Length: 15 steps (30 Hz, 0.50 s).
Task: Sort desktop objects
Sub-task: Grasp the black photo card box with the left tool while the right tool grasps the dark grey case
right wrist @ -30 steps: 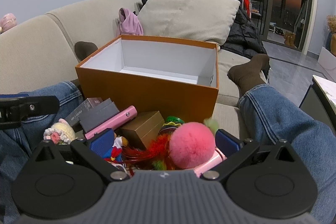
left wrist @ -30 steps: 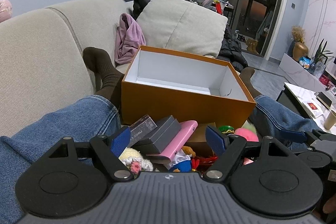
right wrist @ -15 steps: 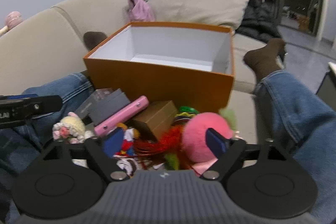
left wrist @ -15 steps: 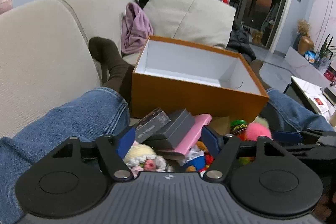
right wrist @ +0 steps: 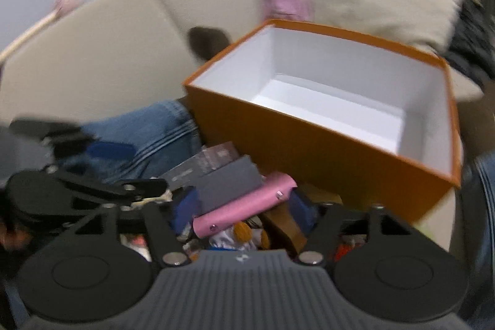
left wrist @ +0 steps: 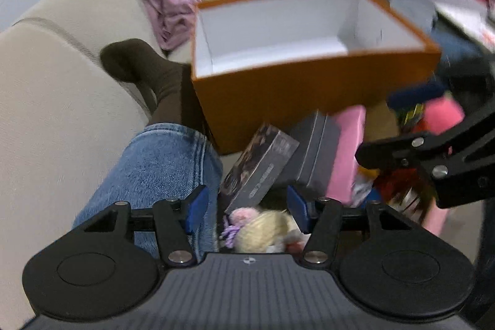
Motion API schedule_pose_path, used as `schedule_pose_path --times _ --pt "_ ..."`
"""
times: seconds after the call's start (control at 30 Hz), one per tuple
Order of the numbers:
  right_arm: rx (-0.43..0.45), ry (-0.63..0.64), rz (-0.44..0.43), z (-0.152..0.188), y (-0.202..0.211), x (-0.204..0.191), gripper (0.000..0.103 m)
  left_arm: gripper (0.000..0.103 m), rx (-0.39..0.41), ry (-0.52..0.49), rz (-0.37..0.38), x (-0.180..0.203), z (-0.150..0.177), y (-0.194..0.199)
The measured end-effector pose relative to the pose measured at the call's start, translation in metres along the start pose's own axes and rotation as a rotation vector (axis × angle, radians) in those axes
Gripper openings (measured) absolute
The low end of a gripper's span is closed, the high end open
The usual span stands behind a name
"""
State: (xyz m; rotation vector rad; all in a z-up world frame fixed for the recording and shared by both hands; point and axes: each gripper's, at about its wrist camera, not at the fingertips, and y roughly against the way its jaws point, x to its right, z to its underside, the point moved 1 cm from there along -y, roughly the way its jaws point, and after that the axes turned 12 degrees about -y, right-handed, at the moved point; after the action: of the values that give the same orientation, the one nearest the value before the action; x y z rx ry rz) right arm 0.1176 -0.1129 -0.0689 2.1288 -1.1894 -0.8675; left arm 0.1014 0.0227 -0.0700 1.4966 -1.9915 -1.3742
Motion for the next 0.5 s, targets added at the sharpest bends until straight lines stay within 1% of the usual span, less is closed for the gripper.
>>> schedule_pose_path --times 0.17,0.23,0.27,0.37,0.47,0.5 --pt "-0.066 0.169 -0.058 -0.009 -0.020 -0.006 0.074 0.066 -0.050 -0.119 0.023 0.003 -0.006 -0.021" --pt "-0.086 0.219 -0.077 -0.010 -0.028 -0.009 0.077 0.066 -0.061 -0.162 0.037 0.003 -0.010 -0.030" --pt "-0.094 0.241 -0.077 -0.010 -0.031 -0.009 0.081 0.065 -0.077 -0.184 0.040 0.003 -0.012 -0.035" --pt "-0.115 0.300 -0.076 -0.012 -0.043 -0.008 0.081 0.061 -0.110 -0.242 0.049 0.004 -0.012 -0.050" --pt "-0.141 0.322 -0.101 -0.013 -0.052 -0.007 0.082 0.057 -0.134 -0.281 0.060 0.004 -0.013 -0.058" --pt "-0.147 0.329 -0.110 -0.013 -0.055 -0.007 0.082 0.052 -0.141 -0.287 0.069 0.003 -0.013 -0.059"
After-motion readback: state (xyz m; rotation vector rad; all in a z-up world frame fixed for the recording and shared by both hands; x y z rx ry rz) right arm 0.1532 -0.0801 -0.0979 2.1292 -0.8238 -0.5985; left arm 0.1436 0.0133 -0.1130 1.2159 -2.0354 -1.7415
